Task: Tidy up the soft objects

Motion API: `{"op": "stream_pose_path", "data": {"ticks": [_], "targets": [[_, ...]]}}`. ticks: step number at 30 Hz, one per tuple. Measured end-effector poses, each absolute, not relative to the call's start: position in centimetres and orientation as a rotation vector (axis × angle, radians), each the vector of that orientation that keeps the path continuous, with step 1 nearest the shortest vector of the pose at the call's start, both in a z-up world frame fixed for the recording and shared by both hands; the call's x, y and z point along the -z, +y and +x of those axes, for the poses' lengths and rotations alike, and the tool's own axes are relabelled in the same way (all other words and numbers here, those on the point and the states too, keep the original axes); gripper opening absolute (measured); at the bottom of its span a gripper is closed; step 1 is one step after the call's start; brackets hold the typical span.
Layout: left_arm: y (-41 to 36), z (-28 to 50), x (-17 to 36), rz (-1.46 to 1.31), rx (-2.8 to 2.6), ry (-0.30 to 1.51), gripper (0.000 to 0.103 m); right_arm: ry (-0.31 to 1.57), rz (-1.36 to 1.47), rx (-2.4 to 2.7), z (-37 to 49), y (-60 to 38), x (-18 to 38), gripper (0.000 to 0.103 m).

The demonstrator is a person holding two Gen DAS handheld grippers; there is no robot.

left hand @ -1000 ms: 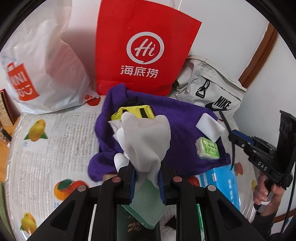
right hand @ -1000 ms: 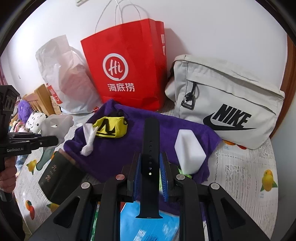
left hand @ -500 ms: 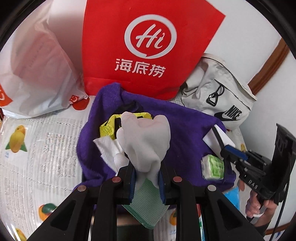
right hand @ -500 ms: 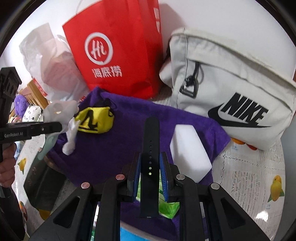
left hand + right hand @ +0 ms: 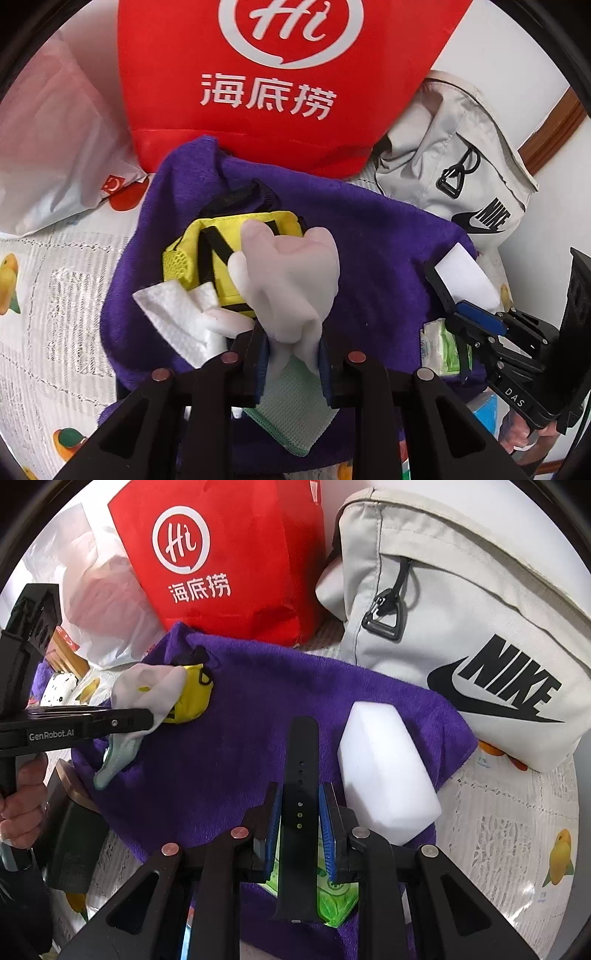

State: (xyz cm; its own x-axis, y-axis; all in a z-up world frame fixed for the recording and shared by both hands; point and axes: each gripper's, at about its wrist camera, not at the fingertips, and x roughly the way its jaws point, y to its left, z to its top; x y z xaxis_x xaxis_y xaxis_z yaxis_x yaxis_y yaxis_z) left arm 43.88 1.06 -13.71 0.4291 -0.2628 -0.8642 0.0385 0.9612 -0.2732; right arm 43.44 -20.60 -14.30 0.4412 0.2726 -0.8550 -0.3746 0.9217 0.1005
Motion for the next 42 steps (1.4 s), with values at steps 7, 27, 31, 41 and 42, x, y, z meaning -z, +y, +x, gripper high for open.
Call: {"op": "stream_pose_path", "data": {"ticks": [7, 27, 31, 41, 42], "targets": [[0.4, 43.5, 12.6, -0.215, 0.203, 1.088, 0.064, 1.004, -0.094, -0.427, 42.9, -21.0, 13.3, 0.048], [3.0, 32.6, 7.0, -0.183, 0.183, 1.02, 0.065, 0.91, -0.025, -0.447, 31.3, -20.3, 7.9, 0.048], [2.8, 29.2, 6.7, -0.16, 0.183, 1.012, 0.065, 0.911, -0.023, -0.469, 27.7, -19.6, 7.5, 0.048], [5.0, 22.3, 8.1, -0.202, 0.136, 1.029, 0.065, 0.946, -0.042, -0.541, 20.5, -16.4, 9.6, 0.048], [5.2, 21.9, 8.2, -0.21, 0.133, 1.03, 0.065, 0.957, -0.051, -0.544, 20.0, -16.0, 10.1, 0.048]]}}
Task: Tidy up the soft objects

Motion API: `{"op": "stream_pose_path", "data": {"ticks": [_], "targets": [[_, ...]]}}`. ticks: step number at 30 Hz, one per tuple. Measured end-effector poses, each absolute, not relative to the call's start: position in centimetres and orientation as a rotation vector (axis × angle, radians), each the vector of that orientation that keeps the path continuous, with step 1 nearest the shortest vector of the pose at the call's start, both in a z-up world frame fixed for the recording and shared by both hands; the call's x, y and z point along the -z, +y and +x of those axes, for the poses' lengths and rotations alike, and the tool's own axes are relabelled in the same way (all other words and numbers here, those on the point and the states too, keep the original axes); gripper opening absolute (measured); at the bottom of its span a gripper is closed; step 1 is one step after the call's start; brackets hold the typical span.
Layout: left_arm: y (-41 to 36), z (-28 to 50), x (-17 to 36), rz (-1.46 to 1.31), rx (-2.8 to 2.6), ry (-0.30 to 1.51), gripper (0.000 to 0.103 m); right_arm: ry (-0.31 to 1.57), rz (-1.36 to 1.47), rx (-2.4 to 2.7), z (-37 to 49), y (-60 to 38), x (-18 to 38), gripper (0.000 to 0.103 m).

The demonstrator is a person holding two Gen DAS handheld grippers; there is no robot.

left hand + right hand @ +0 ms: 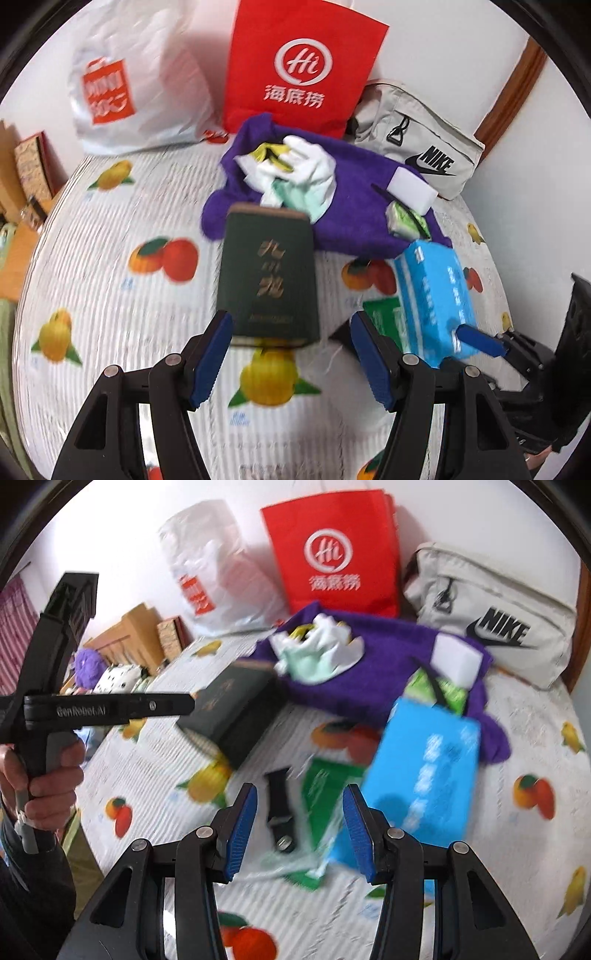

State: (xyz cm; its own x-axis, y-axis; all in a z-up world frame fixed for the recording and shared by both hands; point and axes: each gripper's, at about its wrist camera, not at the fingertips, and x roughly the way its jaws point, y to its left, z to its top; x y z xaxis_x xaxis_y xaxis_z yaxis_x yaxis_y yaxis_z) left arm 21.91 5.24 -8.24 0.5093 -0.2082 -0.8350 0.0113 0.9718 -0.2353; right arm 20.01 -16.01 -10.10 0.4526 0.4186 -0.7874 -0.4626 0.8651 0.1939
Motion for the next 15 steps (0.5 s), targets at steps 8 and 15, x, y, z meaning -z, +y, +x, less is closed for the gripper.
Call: {"op": "stream_pose_path", "data": {"ticks": [8, 15], "targets": [[7.1, 19.6, 9.1, -0.267, 0.137, 1.03, 0.065, 0.999, -0.192, -0.534, 18.2, -12.7, 13.1, 0.04], [8.1, 19.4, 9.8, -0.274, 0.157, 1.036, 0.065, 1.039, -0.265, -0.492, 18.6, -11.2, 15.6, 0.036]]}}
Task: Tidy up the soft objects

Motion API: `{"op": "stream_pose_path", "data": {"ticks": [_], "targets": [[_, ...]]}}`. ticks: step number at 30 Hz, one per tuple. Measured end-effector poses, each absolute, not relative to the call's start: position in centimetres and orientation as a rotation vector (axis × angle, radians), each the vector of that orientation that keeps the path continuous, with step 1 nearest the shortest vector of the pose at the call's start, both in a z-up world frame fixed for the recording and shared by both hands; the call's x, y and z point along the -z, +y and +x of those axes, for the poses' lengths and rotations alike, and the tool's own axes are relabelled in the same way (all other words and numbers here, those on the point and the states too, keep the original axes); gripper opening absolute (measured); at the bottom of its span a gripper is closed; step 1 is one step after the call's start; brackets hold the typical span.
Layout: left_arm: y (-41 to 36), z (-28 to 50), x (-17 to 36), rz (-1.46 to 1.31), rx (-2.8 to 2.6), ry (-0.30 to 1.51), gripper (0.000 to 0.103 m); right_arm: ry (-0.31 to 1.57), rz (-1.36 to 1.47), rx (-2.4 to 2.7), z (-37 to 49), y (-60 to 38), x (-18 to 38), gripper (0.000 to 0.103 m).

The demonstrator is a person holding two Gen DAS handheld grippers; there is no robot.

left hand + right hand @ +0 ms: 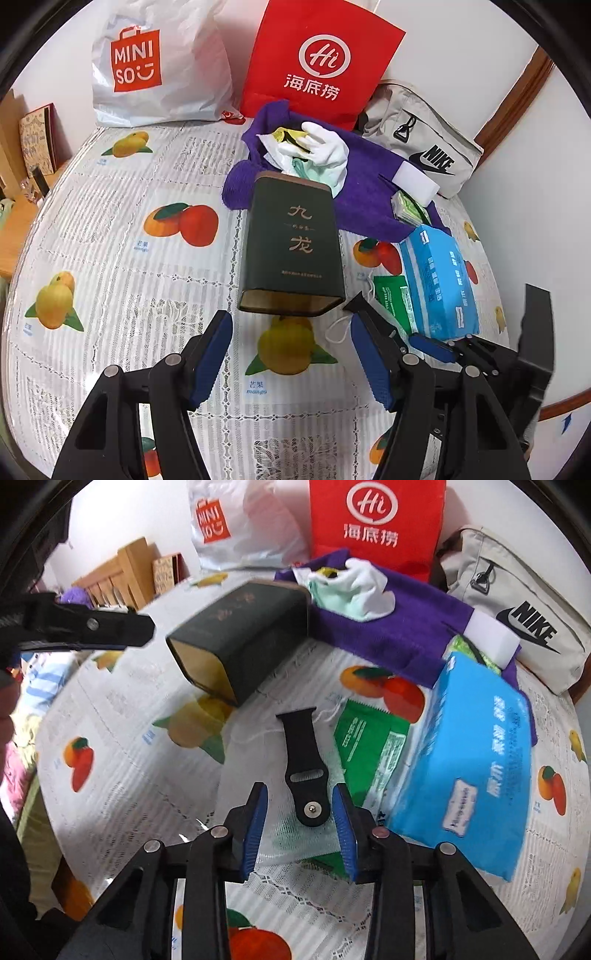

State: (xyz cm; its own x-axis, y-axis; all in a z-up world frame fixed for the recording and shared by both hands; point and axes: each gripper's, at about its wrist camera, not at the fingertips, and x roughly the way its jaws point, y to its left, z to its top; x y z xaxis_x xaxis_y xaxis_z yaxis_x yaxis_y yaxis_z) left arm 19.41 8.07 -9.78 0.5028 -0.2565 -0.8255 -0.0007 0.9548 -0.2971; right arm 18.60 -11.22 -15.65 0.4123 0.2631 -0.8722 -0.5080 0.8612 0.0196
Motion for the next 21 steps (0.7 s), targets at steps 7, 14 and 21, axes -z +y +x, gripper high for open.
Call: {"op": "stream_pose_path", "data": {"ticks": [7, 14, 21], "targets": [[8.6, 19.4, 10.6, -0.293, 0.167, 1.048, 0.065, 1.04, -0.309, -0.464, 18.8, -10.4, 17.0, 0.022], [10.0, 18.8, 11.2, -0.321, 0.144, 1.049, 0.065, 1.083, -0.218, -0.511, 16.7, -10.8, 16.1, 0.022], [10.5, 18.1, 11.5, -0.334, 0.134, 1.051, 0.065, 1.085, -0.172, -0.482, 14.8, -12.5, 15.1, 0.022]]}}
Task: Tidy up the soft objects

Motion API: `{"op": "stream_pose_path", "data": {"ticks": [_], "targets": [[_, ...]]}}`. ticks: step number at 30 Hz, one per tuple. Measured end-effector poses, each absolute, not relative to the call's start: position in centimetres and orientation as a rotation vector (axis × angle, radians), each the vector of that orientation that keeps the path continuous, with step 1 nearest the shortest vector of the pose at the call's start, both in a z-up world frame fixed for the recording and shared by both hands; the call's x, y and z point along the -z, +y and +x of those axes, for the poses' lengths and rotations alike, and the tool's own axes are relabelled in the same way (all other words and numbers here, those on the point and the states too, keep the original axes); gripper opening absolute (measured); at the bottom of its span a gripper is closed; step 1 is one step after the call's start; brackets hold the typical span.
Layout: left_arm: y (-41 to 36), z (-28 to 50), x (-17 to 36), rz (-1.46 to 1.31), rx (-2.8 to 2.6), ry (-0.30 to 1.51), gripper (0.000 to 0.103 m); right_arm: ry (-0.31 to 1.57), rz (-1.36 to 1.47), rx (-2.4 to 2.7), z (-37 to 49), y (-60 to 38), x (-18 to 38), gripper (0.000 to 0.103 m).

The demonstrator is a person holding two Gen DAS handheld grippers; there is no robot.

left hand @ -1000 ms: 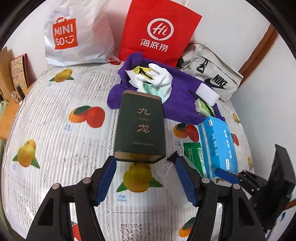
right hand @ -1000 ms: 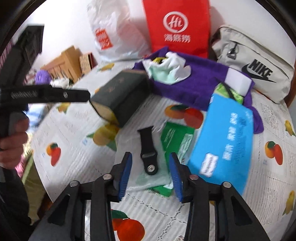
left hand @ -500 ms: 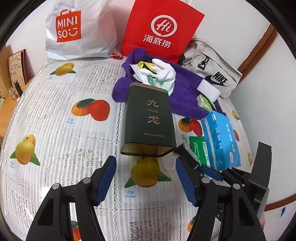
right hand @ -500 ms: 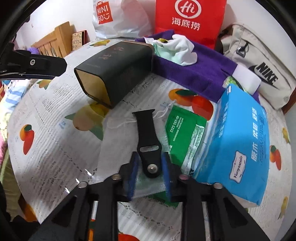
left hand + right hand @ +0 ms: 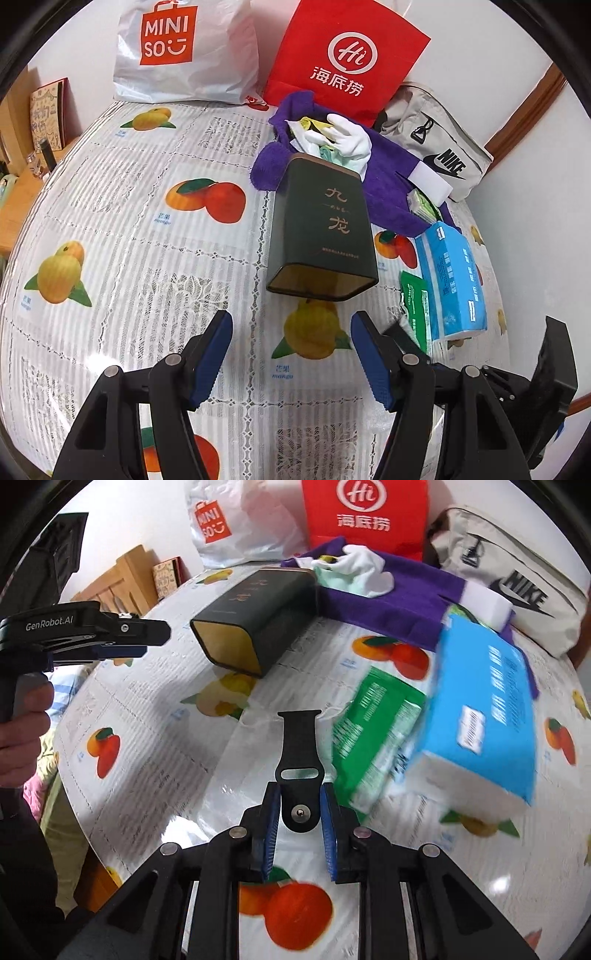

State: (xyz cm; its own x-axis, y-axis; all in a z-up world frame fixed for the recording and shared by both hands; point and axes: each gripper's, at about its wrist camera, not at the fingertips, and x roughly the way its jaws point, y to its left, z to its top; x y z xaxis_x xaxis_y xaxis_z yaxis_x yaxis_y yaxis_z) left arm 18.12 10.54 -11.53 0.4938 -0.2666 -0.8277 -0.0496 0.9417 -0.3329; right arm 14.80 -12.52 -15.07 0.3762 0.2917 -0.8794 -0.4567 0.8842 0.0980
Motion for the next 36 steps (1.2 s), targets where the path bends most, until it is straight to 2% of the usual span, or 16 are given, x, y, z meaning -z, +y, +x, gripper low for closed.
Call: {"op": "stream_pose_path", "data": {"ticks": [8, 10, 11, 12, 14, 16, 17, 18, 36], "targets": [[9.7, 17.8, 11.6, -0.321, 0.151, 1.057, 0.064, 1.124, -0.185, -0.484, 14.2, -13.7, 16.3, 0.024], [9.7, 17.6, 11.6, -0.318, 0.153, 1.057, 0.064, 1.113, -0.176, -0.494, 14.6, -13.3, 16.2, 0.034], [9.8, 17.6, 11.6, -0.318, 0.152, 1.056, 0.064, 1.097, -0.177, -0.502, 14.7, -13.1, 16.1, 0.044], [9.8, 17.5, 11.6, -0.318, 0.15, 1.055, 0.065, 1.085, -0.187, -0.504, 14.9, -12.8, 16.0, 0.049], [10.1, 17.4, 11.6, -0.32, 0.139, 1.056, 0.065, 1.07, -0.221, -0.492, 15.3, -11.9, 16.1, 0.049], [10.5, 17.4, 11.7, -0.329, 0.13, 1.058, 0.065, 1.074, -0.253, -0.491, 15.6, -11.2, 16.5, 0.038], [10.7, 17.4, 11.8, -0.335, 0.125, 1.059, 0.065, 1.078, -0.274, -0.494, 15.6, -10.7, 16.8, 0.026], [10.8, 17.4, 11.9, -0.337, 0.122, 1.06, 0.065, 1.075, -0.297, -0.495, 15.6, -10.4, 17.1, 0.024], [9.3, 17.1, 12.9, -0.314, 0.159, 1.085, 0.064, 1.025, -0.148, -0.458, 13.8, -14.5, 13.9, 0.024]]}}
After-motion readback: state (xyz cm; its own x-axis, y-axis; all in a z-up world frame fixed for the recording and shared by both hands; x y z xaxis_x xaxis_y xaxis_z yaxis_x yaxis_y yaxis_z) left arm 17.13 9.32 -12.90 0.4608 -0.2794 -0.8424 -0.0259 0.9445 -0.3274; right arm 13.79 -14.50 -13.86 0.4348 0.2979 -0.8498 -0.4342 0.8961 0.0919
